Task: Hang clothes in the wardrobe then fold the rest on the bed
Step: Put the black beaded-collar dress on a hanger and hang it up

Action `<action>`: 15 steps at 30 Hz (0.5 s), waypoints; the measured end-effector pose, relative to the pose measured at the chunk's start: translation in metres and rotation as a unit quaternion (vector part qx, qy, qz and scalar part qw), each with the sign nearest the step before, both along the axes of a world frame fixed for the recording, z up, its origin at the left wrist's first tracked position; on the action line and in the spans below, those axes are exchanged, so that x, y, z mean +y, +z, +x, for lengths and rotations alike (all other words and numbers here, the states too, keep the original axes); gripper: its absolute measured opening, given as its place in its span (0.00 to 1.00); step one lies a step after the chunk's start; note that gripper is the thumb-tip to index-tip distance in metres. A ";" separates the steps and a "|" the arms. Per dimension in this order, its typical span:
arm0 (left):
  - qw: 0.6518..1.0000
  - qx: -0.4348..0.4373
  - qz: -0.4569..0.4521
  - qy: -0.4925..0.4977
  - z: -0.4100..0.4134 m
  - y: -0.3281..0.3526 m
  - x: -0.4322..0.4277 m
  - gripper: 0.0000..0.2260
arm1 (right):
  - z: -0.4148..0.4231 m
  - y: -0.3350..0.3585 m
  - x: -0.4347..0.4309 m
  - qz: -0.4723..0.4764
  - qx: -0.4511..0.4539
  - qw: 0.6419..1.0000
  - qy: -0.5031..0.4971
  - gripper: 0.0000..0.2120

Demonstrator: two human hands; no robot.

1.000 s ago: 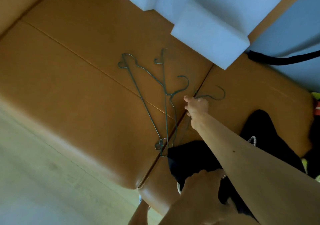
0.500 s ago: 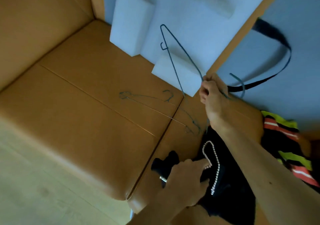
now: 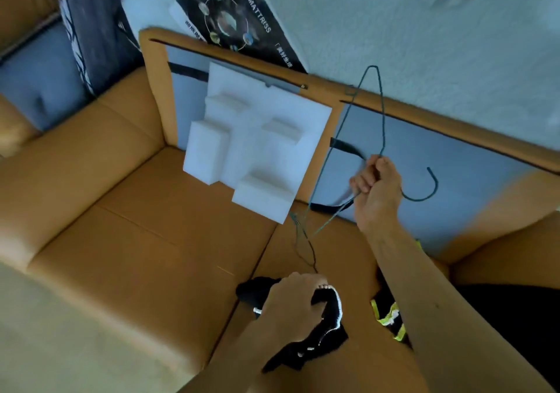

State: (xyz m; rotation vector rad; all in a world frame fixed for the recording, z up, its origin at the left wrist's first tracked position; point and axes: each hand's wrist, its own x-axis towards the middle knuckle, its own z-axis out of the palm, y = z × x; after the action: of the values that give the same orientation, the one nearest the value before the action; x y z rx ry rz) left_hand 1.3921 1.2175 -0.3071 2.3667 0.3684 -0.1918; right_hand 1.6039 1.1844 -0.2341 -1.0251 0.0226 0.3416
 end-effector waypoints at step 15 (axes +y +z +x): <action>0.992 -0.104 -0.056 0.050 -0.009 0.125 0.018 0.06 | -0.005 0.153 -0.062 0.144 -0.071 0.986 0.041 0.15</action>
State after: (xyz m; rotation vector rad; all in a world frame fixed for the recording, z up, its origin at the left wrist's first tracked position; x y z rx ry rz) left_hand 1.3833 1.2359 -0.1818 2.2264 0.3650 0.0802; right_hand 1.5988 1.1227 -0.0811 -0.7619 -0.1929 0.3342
